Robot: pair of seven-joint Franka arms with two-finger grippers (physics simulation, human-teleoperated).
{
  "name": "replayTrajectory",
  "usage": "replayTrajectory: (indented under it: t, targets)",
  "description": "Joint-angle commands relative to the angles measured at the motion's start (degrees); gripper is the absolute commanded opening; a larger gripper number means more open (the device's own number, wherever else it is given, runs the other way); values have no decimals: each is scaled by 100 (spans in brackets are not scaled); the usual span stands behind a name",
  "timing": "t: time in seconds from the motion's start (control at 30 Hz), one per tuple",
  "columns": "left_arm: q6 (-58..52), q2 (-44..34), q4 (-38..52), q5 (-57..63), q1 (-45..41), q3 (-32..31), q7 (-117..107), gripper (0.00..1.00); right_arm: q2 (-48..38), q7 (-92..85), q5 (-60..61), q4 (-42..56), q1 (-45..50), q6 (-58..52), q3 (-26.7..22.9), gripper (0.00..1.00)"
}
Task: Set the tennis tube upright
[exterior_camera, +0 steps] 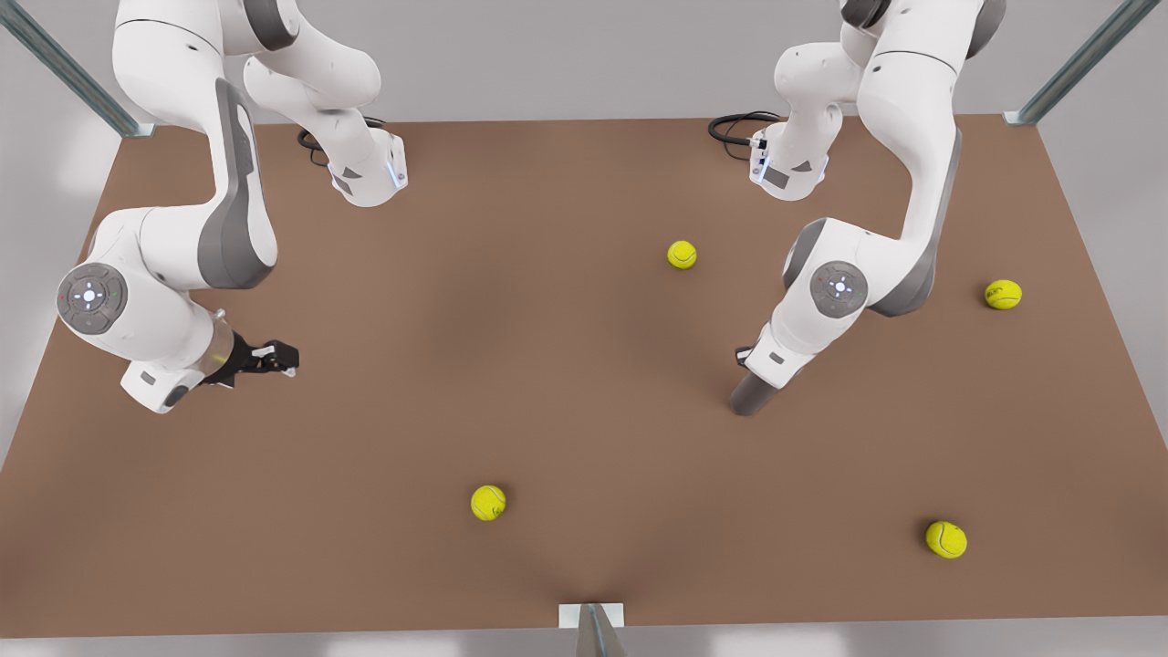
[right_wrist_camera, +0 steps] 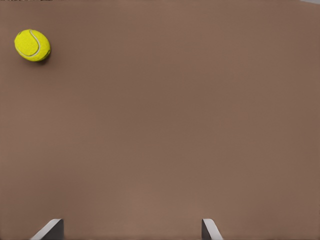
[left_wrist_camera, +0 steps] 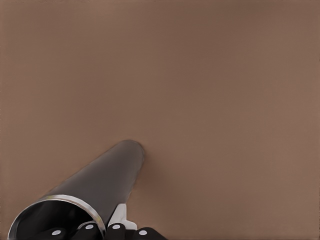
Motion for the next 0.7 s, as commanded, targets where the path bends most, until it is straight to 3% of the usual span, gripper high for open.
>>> replayTrajectory:
  t: [0.0, 0.03, 0.07, 0.1, 0.2, 0.33, 0.43, 0.5, 0.53, 0.67]
  targets:
    - [-28, 0, 9, -43, 0, 0, 0, 37, 0, 0, 0, 0, 0, 0, 0, 100]
    - [-37, 26, 62, -43, 0, 0, 9, 55, 0, 0, 0, -9, 0, 0, 0, 100]
    - [-55, 61, 79, 177, 0, -9, 9, 83, 0, 0, 0, -9, -9, 0, 0, 100]
    - [-134, 88, 141, 195, 0, -9, 0, 99, 0, 0, 0, -9, 0, 0, 0, 100]
    - [-247, 61, 211, 203, 0, -9, 9, 99, 0, 0, 0, -17, 0, 0, 0, 100]
    - [-3165, -246, 1854, 133, 52, -246, 97, 99, 0, 0, 0, -9, -9, -9, 0, 100]
    - [-4352, -351, 3005, 142, 70, -246, 378, 99, 0, -9, 9, -9, -9, -26, 0, 100]
    - [-4354, -1001, 2507, -604, -1135, 2101, 2294, 99, 0, -9, 9, 0, -18, -26, 0, 100]
    - [-3158, -2012, 916, -623, -1037, 1916, 2303, 99, 0, -9, 9, 0, -9, -26, 0, 100]
    - [-3263, -2030, 853, -605, -1037, 1793, 2321, 99, 0, 0, 9, -9, -9, -9, 0, 100]
